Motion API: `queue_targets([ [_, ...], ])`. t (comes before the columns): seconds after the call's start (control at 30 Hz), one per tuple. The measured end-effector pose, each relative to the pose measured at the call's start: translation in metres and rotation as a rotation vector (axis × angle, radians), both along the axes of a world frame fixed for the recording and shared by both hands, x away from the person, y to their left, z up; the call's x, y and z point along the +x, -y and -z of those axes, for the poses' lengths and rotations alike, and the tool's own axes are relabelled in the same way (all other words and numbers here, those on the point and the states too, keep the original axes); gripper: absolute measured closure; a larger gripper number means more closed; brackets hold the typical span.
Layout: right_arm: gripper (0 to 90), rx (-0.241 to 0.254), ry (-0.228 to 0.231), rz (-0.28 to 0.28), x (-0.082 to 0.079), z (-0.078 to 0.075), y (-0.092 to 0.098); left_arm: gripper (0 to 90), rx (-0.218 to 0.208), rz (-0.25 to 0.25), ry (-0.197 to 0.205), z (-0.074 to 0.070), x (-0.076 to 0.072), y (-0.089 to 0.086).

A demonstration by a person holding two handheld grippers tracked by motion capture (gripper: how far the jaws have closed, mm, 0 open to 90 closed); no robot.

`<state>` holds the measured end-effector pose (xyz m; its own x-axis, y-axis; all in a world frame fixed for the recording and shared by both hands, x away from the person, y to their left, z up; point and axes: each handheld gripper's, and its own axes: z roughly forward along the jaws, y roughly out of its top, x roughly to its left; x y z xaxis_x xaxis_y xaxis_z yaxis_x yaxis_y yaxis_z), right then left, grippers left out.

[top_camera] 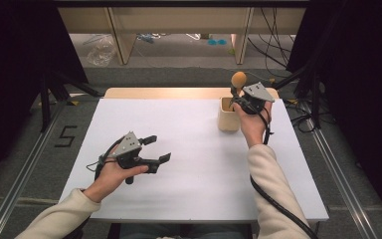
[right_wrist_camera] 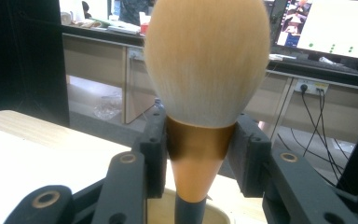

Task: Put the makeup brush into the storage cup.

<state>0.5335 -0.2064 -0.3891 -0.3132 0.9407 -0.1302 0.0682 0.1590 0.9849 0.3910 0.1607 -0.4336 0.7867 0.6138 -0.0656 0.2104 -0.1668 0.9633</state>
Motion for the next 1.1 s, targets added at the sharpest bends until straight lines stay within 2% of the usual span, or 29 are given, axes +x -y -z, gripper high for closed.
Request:
queue_targets([
  [0.47,63.0,0.005,-0.02,0.007,0.0012,0.0036,0.0,17.9,-0.007,0.0,-0.006,0.0002,0.0001,0.0001],
  [0.6,63.0,-0.001,-0.02,0.003,0.0016,0.0043,0.0001,17.9,-0.01,0.008,0.003,0.0002,0.0008,0.0002],
  [0.7,63.0,-0.002,-0.023,0.005,0.0017,0.0053,0.0001,17.9,0.0,0.003,0.001,0.0002,0.0004,-0.0001],
  [0.8,63.0,-0.005,-0.024,0.002,0.0021,0.0059,0.0003,17.8,-0.008,0.0,-0.007,0.0002,-0.0001,0.0005],
  [1.1,63.0,-0.002,-0.038,0.005,0.0025,0.0072,0.0006,17.8,0.0,0.003,-0.001,0.0003,0.0005,0.0],
])
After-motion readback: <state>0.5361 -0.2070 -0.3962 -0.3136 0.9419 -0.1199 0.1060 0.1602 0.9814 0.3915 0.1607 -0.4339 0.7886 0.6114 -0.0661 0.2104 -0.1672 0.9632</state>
